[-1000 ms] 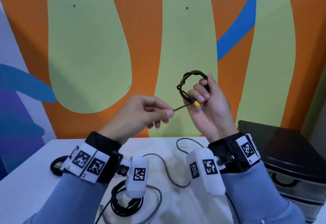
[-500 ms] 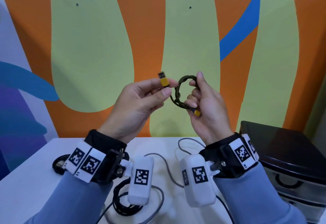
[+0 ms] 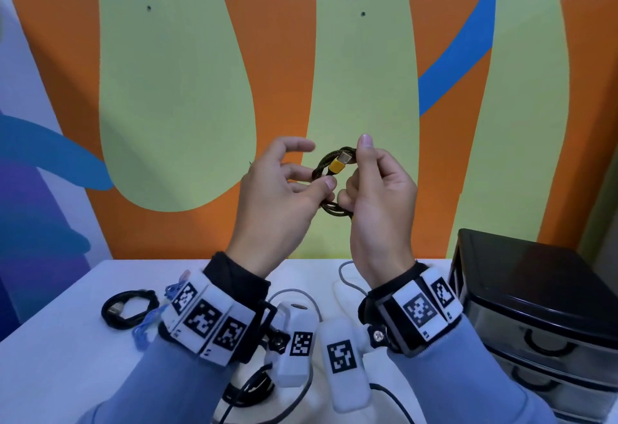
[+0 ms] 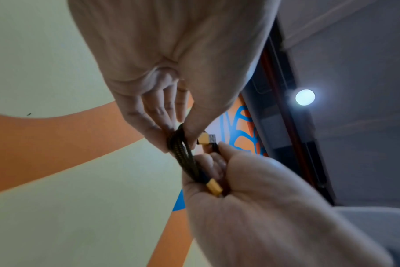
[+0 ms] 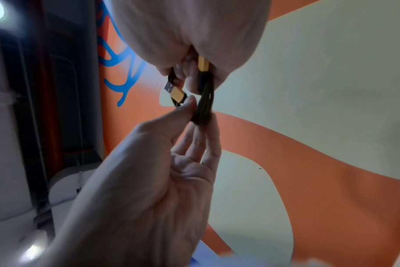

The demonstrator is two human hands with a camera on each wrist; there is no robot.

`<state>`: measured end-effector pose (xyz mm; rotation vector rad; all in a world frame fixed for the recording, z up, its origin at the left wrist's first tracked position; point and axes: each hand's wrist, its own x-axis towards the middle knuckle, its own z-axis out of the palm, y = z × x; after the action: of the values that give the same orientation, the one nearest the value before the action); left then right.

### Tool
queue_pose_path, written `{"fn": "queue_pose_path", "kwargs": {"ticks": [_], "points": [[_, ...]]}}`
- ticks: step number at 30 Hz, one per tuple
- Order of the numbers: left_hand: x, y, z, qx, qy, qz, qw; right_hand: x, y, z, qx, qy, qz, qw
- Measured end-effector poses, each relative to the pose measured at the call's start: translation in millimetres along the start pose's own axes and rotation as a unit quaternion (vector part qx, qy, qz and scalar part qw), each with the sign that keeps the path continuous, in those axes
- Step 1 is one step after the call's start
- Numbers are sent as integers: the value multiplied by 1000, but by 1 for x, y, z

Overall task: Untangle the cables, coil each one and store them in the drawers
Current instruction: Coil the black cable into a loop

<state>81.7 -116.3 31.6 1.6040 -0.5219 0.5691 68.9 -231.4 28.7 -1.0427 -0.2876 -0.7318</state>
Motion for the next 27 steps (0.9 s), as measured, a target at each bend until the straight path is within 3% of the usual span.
{"fn": "queue_pose_path", "kwargs": {"ticks": [5, 9, 12, 15, 17, 19, 23, 27], "points": [[-1, -1, 4, 96, 24, 4, 995, -5, -1, 3, -47, -4, -44, 998], [0, -4, -1, 91, 18, -56, 994, -11, -7, 7, -52, -53, -66, 995], [3, -3, -5, -65, -28, -145, 987, -7, -5, 6, -31, -41, -29, 998], [6, 1, -16, -248, -123, -202, 939, 5, -3, -3, 17, 8, 14, 1000], [6, 3, -20, -315, -153, -213, 912, 13, -3, -10, 56, 22, 45, 997], [7, 2, -19, -309, -137, -211, 917, 18, -2, -13, 92, 20, 82, 992], [6, -5, -11, -184, -49, -125, 974, 20, 1, -17, 140, 31, 140, 980], [6, -5, -17, -109, -134, -14, 985, 24, 3, -22, 37, 49, 108, 992]]}}
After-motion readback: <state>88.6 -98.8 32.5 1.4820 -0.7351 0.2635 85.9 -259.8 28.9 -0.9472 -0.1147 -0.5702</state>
